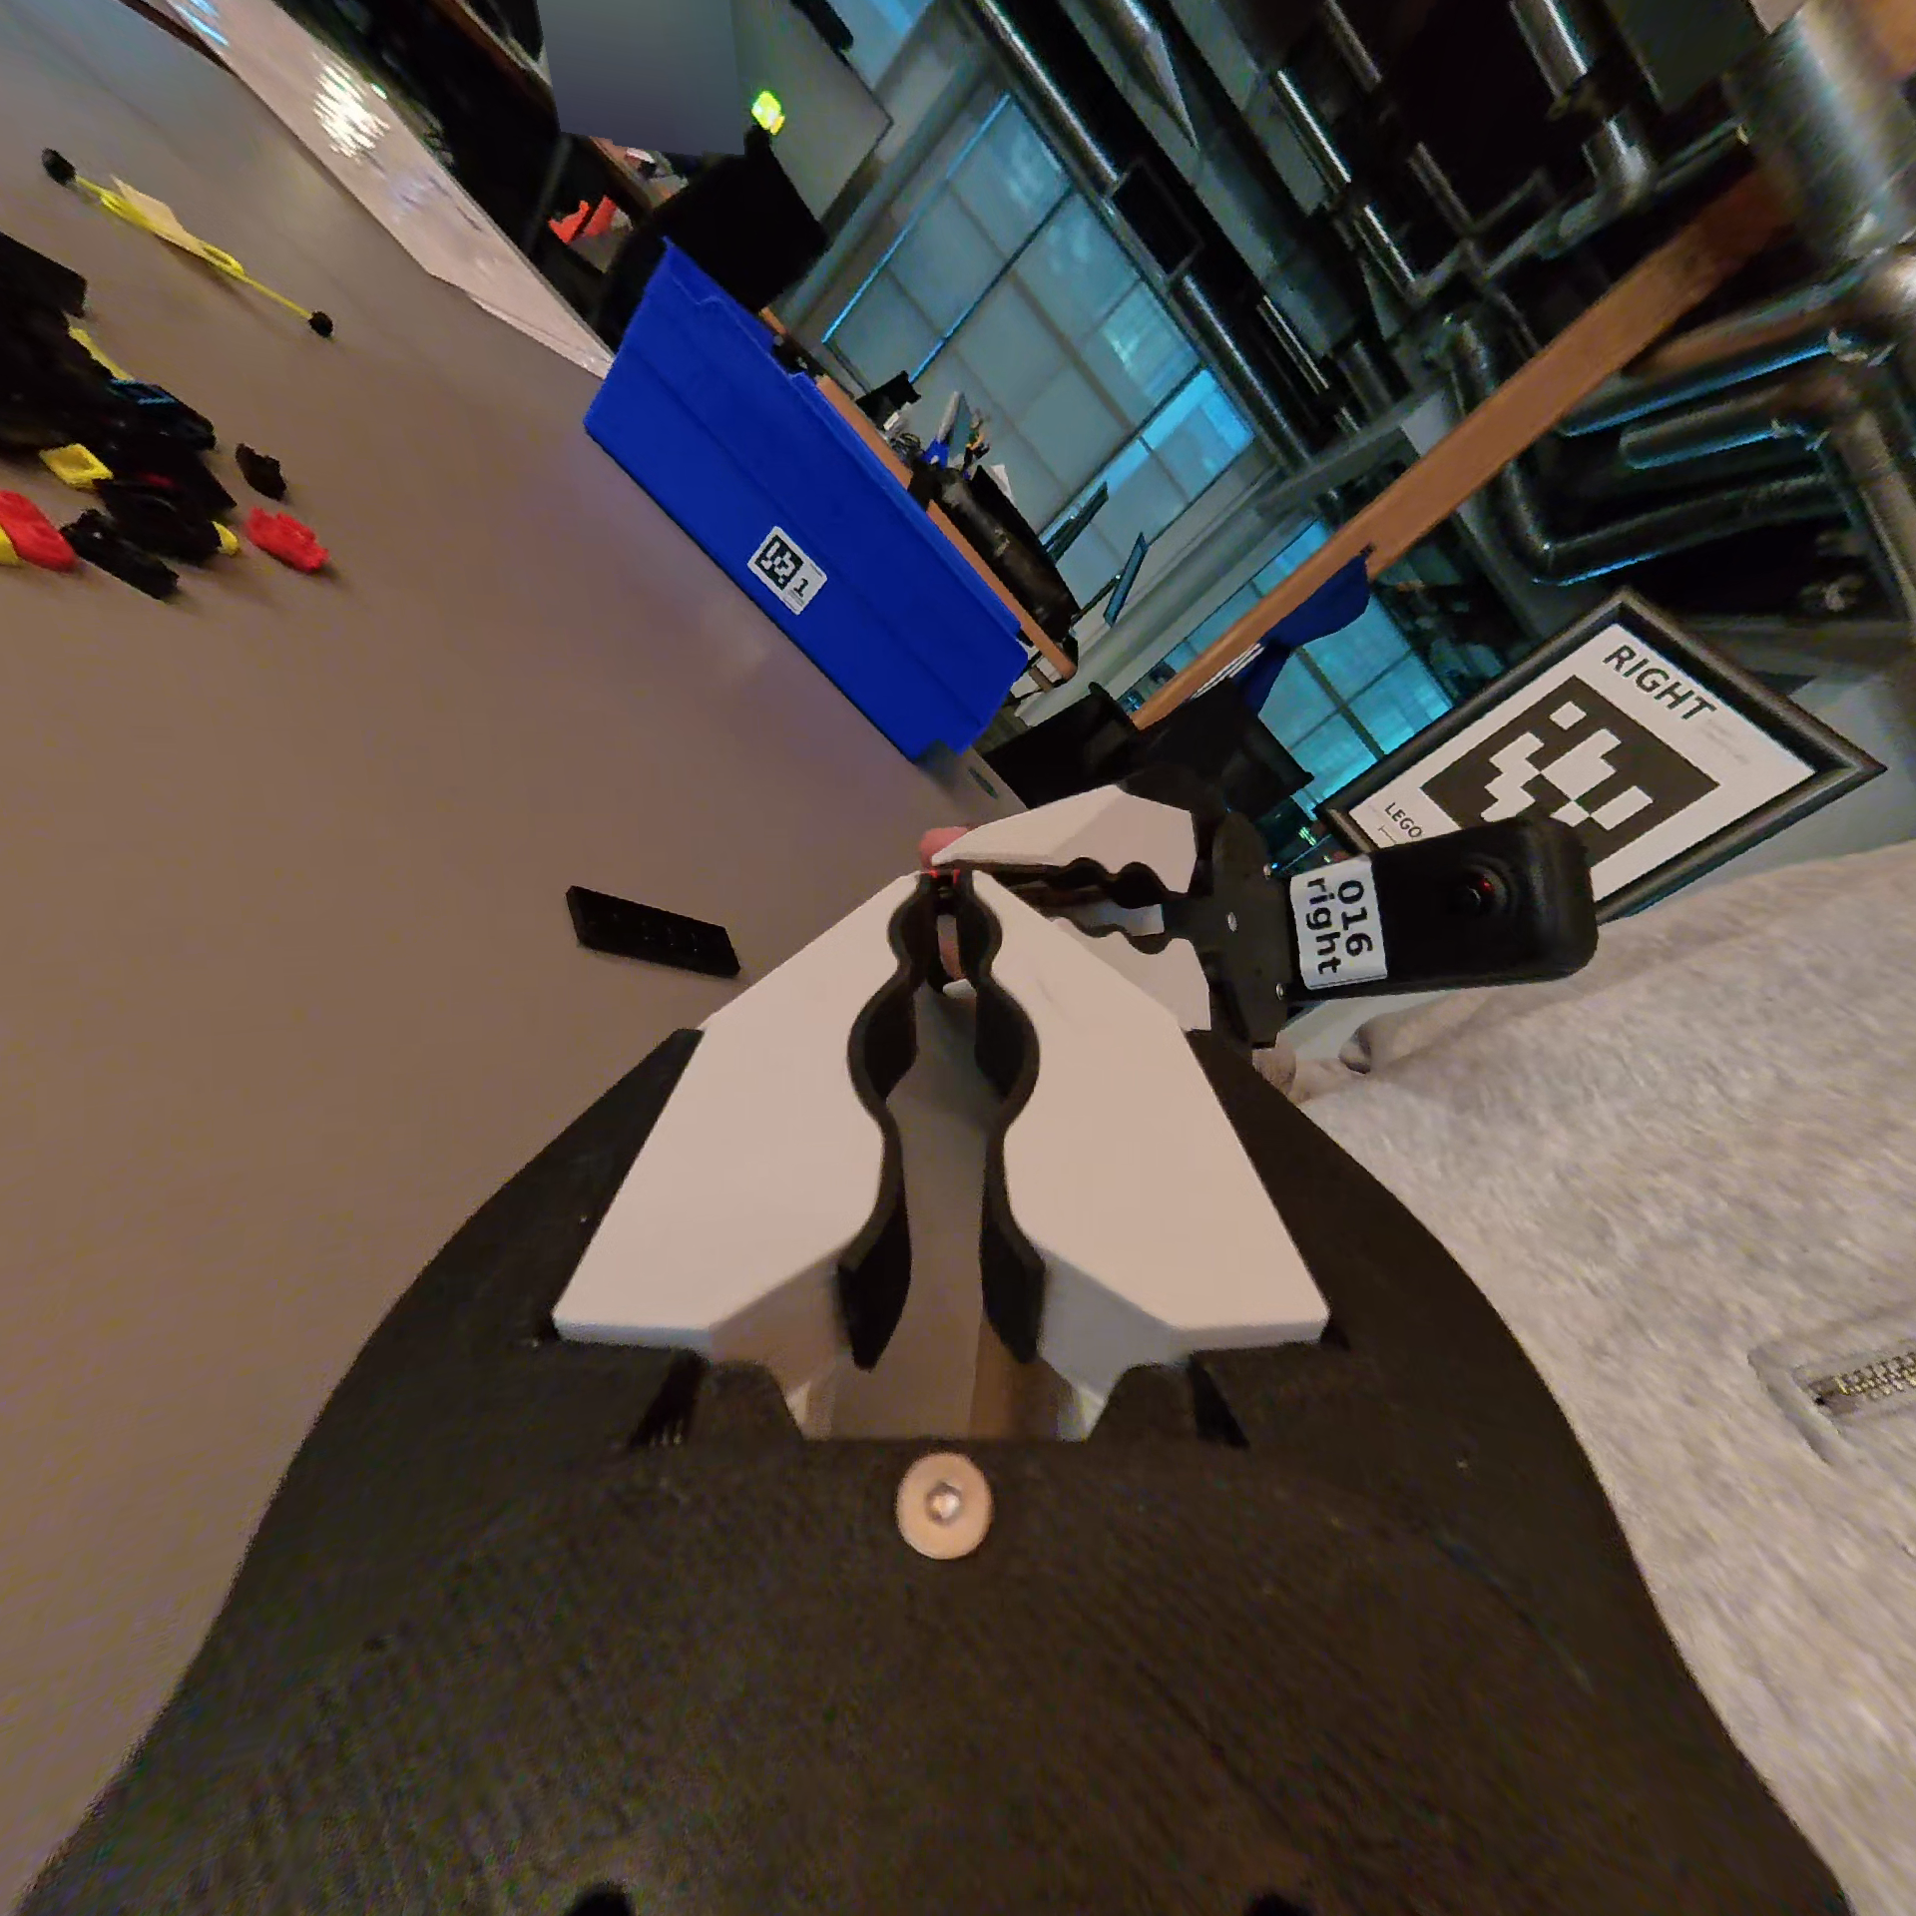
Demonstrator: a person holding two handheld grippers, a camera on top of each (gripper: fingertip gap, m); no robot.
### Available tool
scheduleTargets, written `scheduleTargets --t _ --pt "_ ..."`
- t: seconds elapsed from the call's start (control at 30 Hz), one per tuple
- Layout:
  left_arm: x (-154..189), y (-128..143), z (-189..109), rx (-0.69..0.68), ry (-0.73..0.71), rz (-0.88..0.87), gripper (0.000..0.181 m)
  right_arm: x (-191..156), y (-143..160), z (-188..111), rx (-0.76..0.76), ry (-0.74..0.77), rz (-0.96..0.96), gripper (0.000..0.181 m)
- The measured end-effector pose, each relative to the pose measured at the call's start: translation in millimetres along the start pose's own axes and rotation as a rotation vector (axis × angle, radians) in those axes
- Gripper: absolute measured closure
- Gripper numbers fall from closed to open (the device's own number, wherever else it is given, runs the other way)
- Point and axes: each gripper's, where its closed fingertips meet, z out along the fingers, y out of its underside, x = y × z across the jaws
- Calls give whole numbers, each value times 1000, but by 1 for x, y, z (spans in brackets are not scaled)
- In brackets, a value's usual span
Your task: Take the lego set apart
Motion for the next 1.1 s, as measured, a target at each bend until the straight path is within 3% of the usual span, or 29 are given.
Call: scheduleTargets --t 0.2,0.33,0.6,0.8,1.1 --pt "-3 2 -2 -33 -10 28 181 -9 -1 1 29 -97 116 166" --pt "-7 5 -7 -93 -25 60 181 -7 6 -1 -6 -167 226 169" --pt "3 16 -8 -175 56 72 181 -16 -2 -10 2 -382 490 164" --pt "24 15 -8 -148 137 202 181 -20 -23 -18 83 -507 685 174" --pt "33 6 -8 -103 126 283 179 -10 -39 -22 195 -568 932 176"
